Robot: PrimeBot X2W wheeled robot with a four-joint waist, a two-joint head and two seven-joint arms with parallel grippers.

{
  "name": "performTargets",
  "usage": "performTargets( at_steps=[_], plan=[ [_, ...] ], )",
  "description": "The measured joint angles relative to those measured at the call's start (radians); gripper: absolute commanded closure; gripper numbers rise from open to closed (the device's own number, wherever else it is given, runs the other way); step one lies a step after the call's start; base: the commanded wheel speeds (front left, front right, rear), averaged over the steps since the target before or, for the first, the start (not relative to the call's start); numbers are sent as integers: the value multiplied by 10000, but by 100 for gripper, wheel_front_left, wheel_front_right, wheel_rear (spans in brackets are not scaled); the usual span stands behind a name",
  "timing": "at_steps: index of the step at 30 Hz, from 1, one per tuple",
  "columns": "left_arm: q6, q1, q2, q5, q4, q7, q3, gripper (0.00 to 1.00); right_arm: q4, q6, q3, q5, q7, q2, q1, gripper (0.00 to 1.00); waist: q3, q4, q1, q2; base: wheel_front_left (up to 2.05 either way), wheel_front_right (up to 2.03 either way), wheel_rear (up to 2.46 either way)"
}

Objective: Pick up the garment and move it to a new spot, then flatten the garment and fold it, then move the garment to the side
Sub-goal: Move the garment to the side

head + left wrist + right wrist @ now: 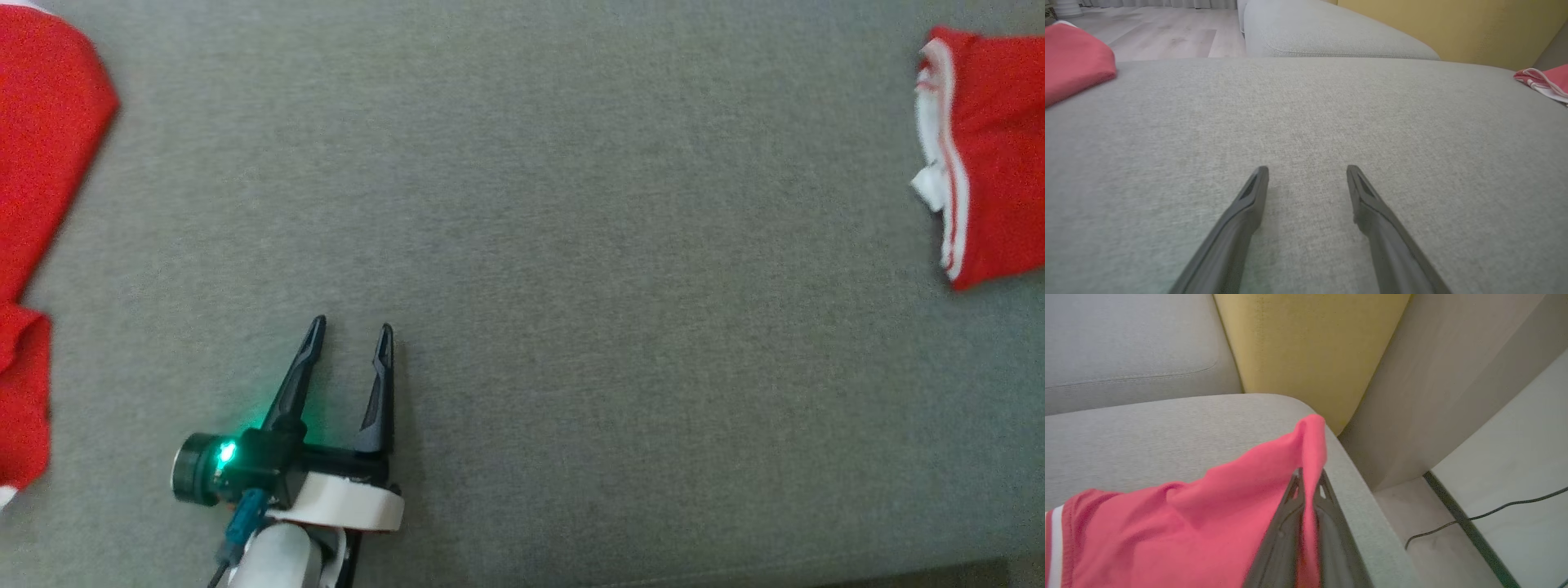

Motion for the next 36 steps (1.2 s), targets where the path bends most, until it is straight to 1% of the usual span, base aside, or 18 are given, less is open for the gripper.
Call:
performTargets(
  at_steps=[2, 3, 4, 5, 7, 8, 11, 14, 16, 18, 22, 25, 30, 33, 36],
  plan=[
    [-2, -79, 19, 21, -2, 0, -2, 0, 299, 0, -217, -397, -228, -71, -201, 100, 220, -157, 0, 0, 0, 0, 0],
    [-19, -85, 36, 69, -2, 0, -10, 0, 437, 0, -257, -656, -401, -73, -299, 67, 290, -241, 0, 0, 0, 0, 0],
    [-35, -89, 63, 77, -8, -2, -12, 0, 537, 0, -328, -989, -606, -73, -366, 44, 343, -314, -2, 0, 0, 0, 0],
    [-33, -88, 86, 77, -12, -21, -13, 0, 619, 0, -435, -1321, -853, -73, -437, 0, 380, -381, -3, 0, 0, 0, 0],
    [-33, -88, 111, 77, -21, -54, -35, 0, 746, 0, -594, -1933, -1406, -71, -579, 0, 383, -462, -2, 0, 0, 0, 0],
    [-31, -86, 111, 77, -13, -54, -56, 0, 798, 0, -731, -2433, -1939, -8, -708, 0, 282, -487, -3, 0, 0, 0, 0],
    [21, -89, 104, 58, -21, -50, -33, 0, 642, 0, -903, -3104, -2777, 142, -775, 0, 117, -489, -3, 0, 0, 0, 0],
    [31, -81, 69, -6, -23, -46, 6, 0, 424, 0, -988, -3505, -3298, 658, -667, 0, -177, -467, -4, 0, 0, 0, 0],
    [69, -10, 50, -140, -17, -46, 15, 0, 29, 0, -991, -3781, -3599, 924, -423, 0, -409, -443, -4, 0, 0, 0, 0],
    [75, 108, 17, -253, -13, -46, 29, 0, -416, 0, -988, -3774, -3787, 1195, -35, 0, -663, -402, -4, 0, 0, 0, 0],
    [104, 404, -50, -437, 8, -44, 84, 0, -1582, 0, -750, -3452, -3958, 1758, 1238, 0, -1192, -296, -4, 0, 0, 0, 0],
    [121, 695, -59, -558, 58, -44, 196, 0, -2681, 0, -479, -3170, -4056, 2243, 2392, 0, -1641, -199, -5, 0, 0, 0, 0],
    [94, 1145, -65, -560, 245, -44, 460, 0, -4236, 0, -198, -2790, -4096, 3329, 4617, 0, -2390, -29, -6, 0, 0, 0, 0],
    [84, 1365, -75, -602, 303, -44, 625, 0, -4828, 0, -48, -2767, -4103, 4033, 5869, 0, -2794, 53, -6, 0, 0, 0, 0],
    [15, 1663, -75, -658, 443, -44, 849, 0, -5195, 0, 259, -2800, -4205, 4581, 6826, 0, -3178, 83, -6, 1, 0, 0, 0]
  ],
)
